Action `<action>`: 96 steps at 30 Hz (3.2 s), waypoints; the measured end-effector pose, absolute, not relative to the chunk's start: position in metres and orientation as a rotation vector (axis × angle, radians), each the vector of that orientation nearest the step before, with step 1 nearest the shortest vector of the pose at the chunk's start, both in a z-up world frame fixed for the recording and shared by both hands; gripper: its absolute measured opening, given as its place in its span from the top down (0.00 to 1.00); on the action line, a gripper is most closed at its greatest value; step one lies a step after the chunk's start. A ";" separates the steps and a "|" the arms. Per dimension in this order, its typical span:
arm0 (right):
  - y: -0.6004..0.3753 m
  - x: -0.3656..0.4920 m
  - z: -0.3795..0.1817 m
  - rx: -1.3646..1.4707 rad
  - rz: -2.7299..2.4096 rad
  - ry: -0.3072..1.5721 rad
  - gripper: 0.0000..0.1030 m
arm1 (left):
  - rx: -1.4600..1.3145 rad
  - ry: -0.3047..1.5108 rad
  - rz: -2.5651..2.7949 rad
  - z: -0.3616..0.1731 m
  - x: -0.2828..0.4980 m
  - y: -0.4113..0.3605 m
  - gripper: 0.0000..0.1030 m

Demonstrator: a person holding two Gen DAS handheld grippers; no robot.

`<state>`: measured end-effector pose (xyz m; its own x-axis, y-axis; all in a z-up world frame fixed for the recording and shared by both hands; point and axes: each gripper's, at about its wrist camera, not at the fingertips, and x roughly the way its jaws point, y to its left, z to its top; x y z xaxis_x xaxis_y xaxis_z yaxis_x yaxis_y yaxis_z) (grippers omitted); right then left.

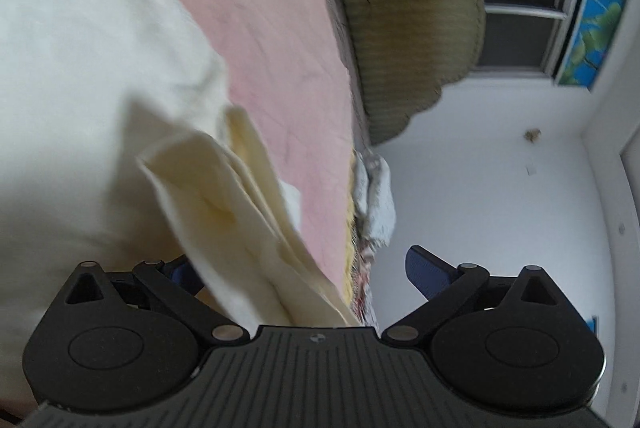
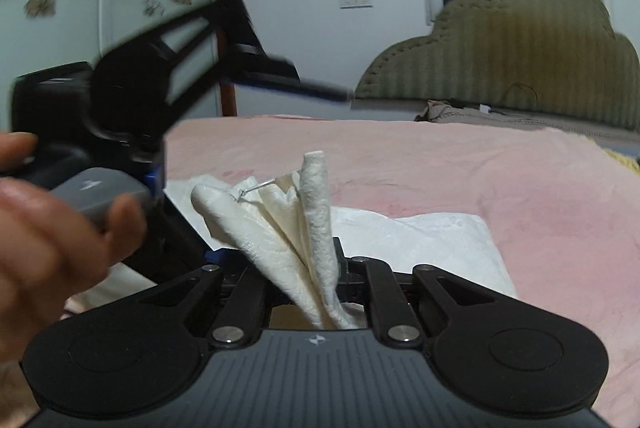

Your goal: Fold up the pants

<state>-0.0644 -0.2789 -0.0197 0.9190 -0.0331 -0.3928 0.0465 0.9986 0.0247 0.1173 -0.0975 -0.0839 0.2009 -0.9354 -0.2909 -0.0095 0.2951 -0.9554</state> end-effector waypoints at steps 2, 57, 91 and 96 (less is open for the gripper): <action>-0.271 -0.063 -0.020 -0.007 -0.038 0.405 0.91 | -1.015 1.159 -0.791 -0.082 0.127 -0.088 0.16; -0.179 -0.012 -0.030 -0.032 0.320 0.597 0.44 | 0.425 0.595 -0.155 -0.021 0.121 -0.058 0.04; -0.269 -0.001 -0.044 0.051 -0.026 0.649 0.09 | 0.287 0.617 -0.192 -0.044 0.063 -0.048 0.00; -0.255 -0.004 -0.045 -0.019 -0.057 0.656 0.00 | 0.273 0.609 -0.185 -0.045 0.060 -0.048 0.00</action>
